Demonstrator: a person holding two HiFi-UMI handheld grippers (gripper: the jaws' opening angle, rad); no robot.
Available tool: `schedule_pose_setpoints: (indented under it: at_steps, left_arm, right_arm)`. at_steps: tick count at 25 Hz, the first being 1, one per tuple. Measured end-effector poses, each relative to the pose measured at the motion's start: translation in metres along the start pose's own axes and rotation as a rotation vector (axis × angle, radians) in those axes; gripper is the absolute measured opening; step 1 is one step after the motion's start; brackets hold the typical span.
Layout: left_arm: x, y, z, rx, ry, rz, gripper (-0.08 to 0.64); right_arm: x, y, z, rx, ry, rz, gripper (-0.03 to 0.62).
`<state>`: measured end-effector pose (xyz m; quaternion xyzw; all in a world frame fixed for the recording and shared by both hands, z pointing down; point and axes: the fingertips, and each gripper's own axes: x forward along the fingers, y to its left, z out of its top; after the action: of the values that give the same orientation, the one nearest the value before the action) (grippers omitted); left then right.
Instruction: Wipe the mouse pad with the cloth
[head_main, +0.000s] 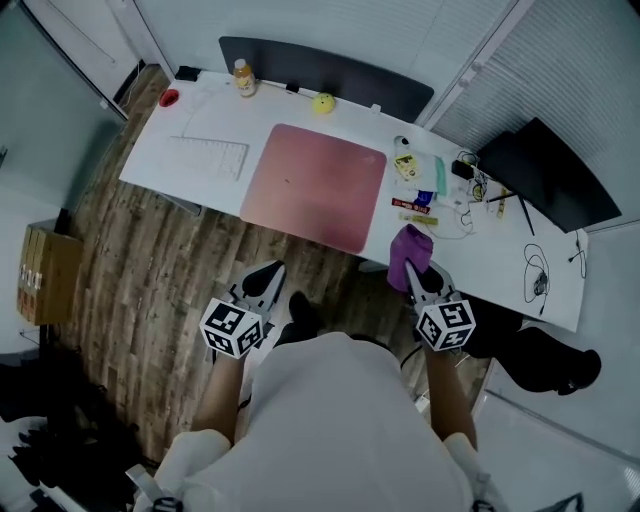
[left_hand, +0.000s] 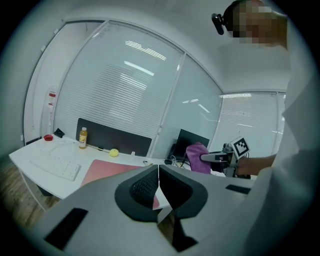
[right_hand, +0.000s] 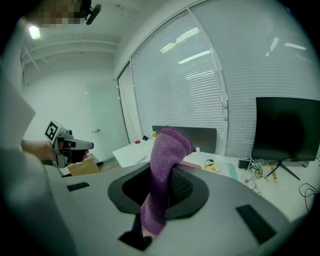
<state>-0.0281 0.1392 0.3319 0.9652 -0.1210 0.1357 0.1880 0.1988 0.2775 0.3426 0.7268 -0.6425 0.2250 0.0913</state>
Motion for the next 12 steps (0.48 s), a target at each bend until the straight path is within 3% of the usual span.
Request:
schedule_pose_setpoints:
  at_steps: [12]
  left_arm:
    - [0.025, 0.046, 0.006, -0.007, 0.041, -0.112, 0.02]
  right_arm:
    - [0.032, 0.01, 0.006, 0.014, 0.037, -0.09, 0.075]
